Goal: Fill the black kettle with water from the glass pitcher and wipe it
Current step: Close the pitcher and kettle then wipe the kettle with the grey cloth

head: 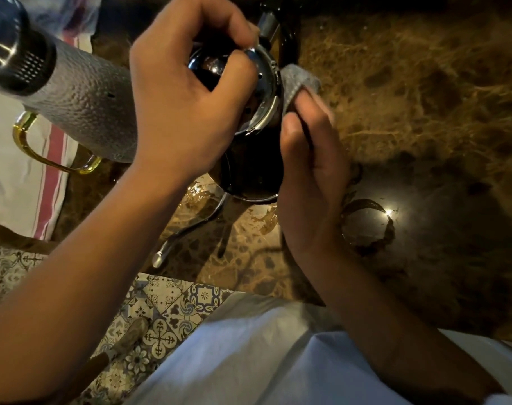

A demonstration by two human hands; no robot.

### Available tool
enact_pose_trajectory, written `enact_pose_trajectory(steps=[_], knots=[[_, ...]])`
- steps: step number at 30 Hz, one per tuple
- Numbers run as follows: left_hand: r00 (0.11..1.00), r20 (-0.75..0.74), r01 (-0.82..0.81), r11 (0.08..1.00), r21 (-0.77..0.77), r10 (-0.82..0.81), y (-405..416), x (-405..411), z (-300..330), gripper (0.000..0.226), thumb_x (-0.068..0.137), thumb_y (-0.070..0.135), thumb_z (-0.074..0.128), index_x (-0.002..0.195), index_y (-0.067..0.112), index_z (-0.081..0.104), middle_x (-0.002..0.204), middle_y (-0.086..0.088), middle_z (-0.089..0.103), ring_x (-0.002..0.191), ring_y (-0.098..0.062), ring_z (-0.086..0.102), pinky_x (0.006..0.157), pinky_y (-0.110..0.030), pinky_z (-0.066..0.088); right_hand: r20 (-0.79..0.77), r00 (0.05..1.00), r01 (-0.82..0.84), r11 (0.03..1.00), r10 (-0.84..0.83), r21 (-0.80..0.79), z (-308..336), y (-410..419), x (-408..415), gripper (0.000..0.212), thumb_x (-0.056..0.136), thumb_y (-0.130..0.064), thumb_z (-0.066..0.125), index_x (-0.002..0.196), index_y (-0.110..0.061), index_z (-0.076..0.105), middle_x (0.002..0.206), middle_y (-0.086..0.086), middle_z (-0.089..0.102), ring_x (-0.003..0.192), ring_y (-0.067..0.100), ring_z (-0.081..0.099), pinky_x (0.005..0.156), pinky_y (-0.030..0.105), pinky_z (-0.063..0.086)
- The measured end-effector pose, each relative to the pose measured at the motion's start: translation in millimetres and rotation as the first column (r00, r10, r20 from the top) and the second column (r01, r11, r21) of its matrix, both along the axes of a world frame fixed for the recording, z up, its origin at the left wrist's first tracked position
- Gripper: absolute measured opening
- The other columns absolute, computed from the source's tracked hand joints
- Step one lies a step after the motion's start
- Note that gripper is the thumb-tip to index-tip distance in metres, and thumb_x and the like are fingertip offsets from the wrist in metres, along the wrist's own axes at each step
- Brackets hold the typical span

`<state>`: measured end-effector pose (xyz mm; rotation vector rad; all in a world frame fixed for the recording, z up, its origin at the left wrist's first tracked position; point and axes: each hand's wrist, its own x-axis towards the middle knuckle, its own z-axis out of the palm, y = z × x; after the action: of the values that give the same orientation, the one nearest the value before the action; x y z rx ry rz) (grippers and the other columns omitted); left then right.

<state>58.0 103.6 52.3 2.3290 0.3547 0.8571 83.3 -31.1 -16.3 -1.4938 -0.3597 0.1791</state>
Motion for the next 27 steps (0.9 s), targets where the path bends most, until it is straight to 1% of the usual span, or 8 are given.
enact_pose_trajectory(steps=[3,5,8,12,14,18,23,27], knots=[[0.999,0.020,-0.030,1.000,-0.003,0.030,-2,2,-2,0.013,0.091,-0.002,0.059,0.099,-0.008,0.067,0.098,-0.024,0.072,0.096,-0.036,0.071,0.086,-0.053,0.056,0.086,0.990,0.116,0.992,-0.111,-0.045,-11,-6,-8,0.017,0.099,0.009,0.059,0.114,0.002,0.063,0.115,0.029,0.053,0.105,0.024,0.055,0.092,0.022,0.046],[0.998,0.031,-0.046,0.999,0.001,0.046,-3,3,-3,0.012,0.091,-0.002,0.059,0.098,-0.008,0.068,0.098,-0.023,0.072,0.096,-0.036,0.071,0.086,-0.052,0.056,0.172,0.982,0.091,0.995,-0.082,-0.041,-17,-11,-16,0.016,0.096,0.004,0.060,0.111,0.003,0.066,0.112,0.025,0.050,0.099,0.026,0.054,0.086,0.026,0.048],[0.996,0.051,-0.069,0.998,0.000,0.068,-3,6,-4,0.013,0.093,0.000,0.060,0.097,-0.009,0.069,0.098,-0.022,0.073,0.095,-0.035,0.071,0.087,-0.051,0.057,0.357,0.934,0.067,0.982,0.000,-0.175,-27,-16,-30,0.014,0.095,-0.002,0.063,0.102,-0.007,0.074,0.108,0.012,0.053,0.091,0.028,0.055,0.074,0.040,0.050],[0.994,0.068,-0.092,0.996,0.020,0.090,-4,9,-4,0.012,0.093,0.001,0.061,0.096,-0.007,0.070,0.097,-0.020,0.074,0.094,-0.033,0.072,0.085,-0.048,0.057,0.407,0.912,0.078,0.950,0.055,-0.303,-45,-30,-42,0.017,0.090,0.006,0.071,0.101,-0.004,0.079,0.099,0.016,0.062,0.087,0.031,0.058,0.073,0.044,0.049],[0.992,0.078,-0.101,0.995,0.021,0.099,-4,10,-5,0.012,0.093,0.002,0.062,0.096,-0.006,0.070,0.097,-0.019,0.075,0.093,-0.032,0.072,0.085,-0.048,0.057,0.361,0.929,0.062,0.930,0.078,-0.362,-55,-35,-43,0.018,0.089,0.008,0.072,0.100,-0.005,0.080,0.099,0.016,0.063,0.087,0.031,0.062,0.075,0.041,0.053],[0.989,0.068,-0.128,0.992,0.001,0.128,-1,12,-7,0.014,0.093,0.007,0.063,0.098,-0.003,0.071,0.099,-0.016,0.075,0.096,-0.029,0.072,0.086,-0.048,0.057,0.236,0.970,0.048,0.899,0.062,-0.434,-50,-42,-35,0.018,0.084,0.005,0.073,0.094,-0.008,0.080,0.097,0.009,0.069,0.087,0.014,0.065,0.081,0.015,0.051],[0.989,0.080,-0.128,0.992,0.001,0.127,-3,12,-6,0.015,0.094,0.008,0.063,0.098,-0.002,0.072,0.099,-0.014,0.075,0.094,-0.027,0.072,0.086,-0.045,0.058,0.267,0.962,0.123,0.958,-0.052,-0.258,-9,-38,-18,0.012,0.093,-0.009,0.074,0.103,-0.003,0.078,0.104,0.005,0.069,0.094,0.004,0.062,0.085,0.009,0.046],[0.990,0.063,-0.131,0.991,0.011,0.130,-5,11,-3,0.016,0.093,0.010,0.062,0.099,-0.002,0.072,0.098,-0.012,0.075,0.092,-0.023,0.071,0.084,-0.037,0.058,0.269,0.963,0.110,0.949,-0.028,-0.294,-2,-28,-21,0.012,0.086,0.001,0.076,0.097,-0.004,0.075,0.102,0.004,0.067,0.092,0.006,0.061,0.083,0.006,0.042]])
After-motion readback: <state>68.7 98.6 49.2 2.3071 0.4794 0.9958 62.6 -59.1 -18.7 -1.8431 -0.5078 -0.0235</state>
